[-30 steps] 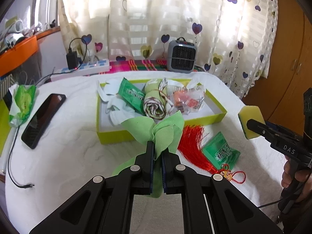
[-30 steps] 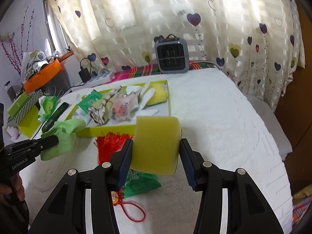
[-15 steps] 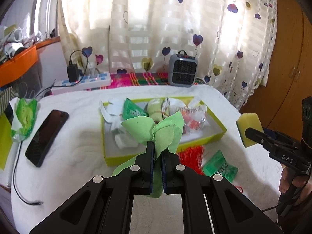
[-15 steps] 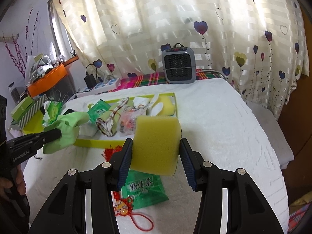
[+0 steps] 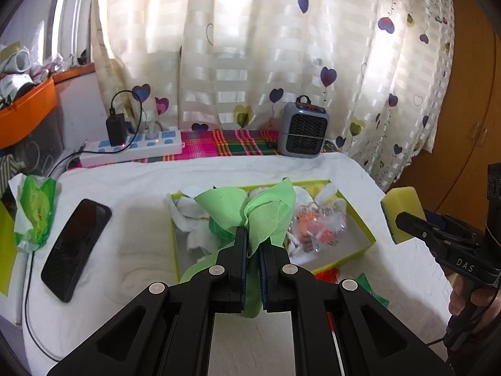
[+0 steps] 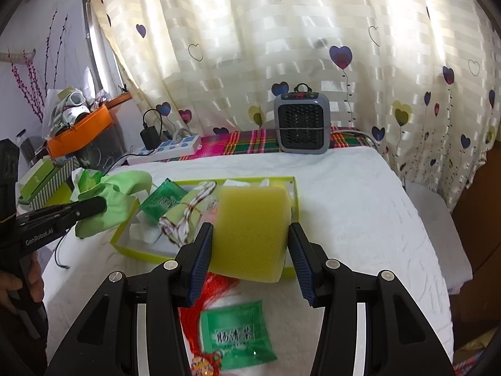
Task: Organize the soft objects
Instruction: 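Lift and carry the cloth with the left tool while the right tool carries the sponge to the box, then lower and release the cloth with the left tool while the right tool releases the sponge in the box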
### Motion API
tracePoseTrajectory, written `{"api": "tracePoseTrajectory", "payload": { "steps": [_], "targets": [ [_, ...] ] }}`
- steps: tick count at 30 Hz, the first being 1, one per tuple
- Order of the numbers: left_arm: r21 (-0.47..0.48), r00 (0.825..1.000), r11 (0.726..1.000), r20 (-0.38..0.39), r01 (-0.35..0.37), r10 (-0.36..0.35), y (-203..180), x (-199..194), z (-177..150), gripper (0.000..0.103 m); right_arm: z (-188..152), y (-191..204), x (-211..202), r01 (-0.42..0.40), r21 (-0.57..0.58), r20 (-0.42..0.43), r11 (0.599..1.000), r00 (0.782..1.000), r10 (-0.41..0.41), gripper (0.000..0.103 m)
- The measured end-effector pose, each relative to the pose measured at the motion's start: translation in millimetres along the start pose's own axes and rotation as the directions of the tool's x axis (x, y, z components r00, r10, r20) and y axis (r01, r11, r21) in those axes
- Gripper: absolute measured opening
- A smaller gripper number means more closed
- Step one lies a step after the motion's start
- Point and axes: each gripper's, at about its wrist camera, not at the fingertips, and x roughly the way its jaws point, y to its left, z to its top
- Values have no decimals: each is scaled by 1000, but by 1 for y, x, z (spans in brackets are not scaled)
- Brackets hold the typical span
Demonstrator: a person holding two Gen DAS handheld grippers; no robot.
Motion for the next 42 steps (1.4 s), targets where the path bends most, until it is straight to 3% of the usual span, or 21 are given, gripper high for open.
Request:
{"api": "tracePoseTrajectory", "payload": {
  "steps": [18, 30, 42],
  "targets": [
    [9, 999, 1000, -47, -3, 4, 11, 47, 27, 6, 31, 4, 50, -20, 15, -52, 1000, 998, 21, 49],
    [2, 986, 1000, -168, -5, 6, 19, 101, 11, 6, 33, 1, 103, -8, 6, -164, 1000, 986, 9, 49],
    [12, 981, 1000, -192, -21, 23, 21, 115, 1, 7, 21, -1, 124, 8, -28, -215, 1000, 977, -14, 50]
  ]
}}
